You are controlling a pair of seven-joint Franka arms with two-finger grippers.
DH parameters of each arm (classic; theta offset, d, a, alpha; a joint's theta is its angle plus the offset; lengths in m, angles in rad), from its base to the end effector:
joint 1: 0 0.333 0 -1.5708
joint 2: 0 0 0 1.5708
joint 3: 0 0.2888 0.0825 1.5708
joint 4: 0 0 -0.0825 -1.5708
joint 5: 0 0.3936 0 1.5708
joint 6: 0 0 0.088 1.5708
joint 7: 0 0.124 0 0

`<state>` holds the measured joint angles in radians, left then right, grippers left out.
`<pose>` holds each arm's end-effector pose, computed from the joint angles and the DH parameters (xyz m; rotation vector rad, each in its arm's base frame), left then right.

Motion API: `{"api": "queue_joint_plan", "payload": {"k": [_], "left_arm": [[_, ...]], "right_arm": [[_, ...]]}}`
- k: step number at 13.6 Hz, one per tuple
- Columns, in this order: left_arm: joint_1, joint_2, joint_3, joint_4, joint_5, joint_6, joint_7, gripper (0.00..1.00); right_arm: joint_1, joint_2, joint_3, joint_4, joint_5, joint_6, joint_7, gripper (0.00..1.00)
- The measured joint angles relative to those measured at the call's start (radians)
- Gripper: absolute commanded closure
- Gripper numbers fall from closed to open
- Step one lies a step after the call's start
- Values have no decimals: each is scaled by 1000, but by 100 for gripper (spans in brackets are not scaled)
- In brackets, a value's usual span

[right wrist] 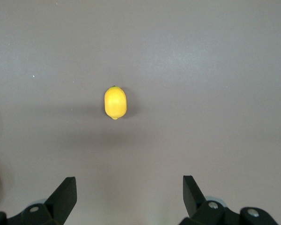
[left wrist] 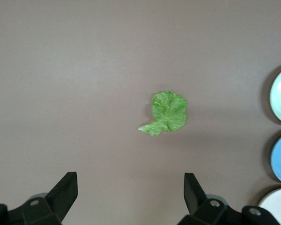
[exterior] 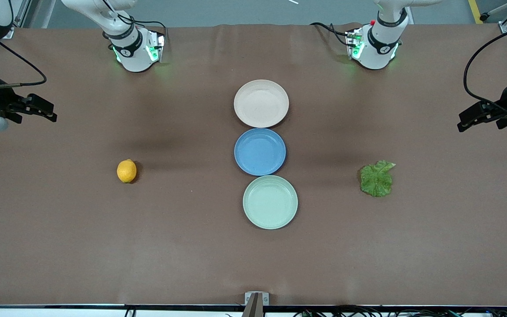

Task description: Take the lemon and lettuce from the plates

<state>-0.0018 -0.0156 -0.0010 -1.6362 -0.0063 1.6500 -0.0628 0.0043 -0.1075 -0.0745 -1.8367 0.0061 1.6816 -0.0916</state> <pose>0.5668 -0.0023 0.5645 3.1326 0.0946 0.0457 0.5334 -0.0381 0.5202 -3.1227 -0.0331 0.0728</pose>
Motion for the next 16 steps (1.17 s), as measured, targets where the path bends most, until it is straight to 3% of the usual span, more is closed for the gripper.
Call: {"api": "queue_joint_plan", "payload": {"k": [6,16], "left_arm": [[-15,-49,33,-24,-43,-5,0,0],[-22,-15,38,6,-55,4,0,0]], "right_arm": [[-13,0,29,12,0,3,-2,0],[-8,0,39,23,-1,22,-19,0]]}}
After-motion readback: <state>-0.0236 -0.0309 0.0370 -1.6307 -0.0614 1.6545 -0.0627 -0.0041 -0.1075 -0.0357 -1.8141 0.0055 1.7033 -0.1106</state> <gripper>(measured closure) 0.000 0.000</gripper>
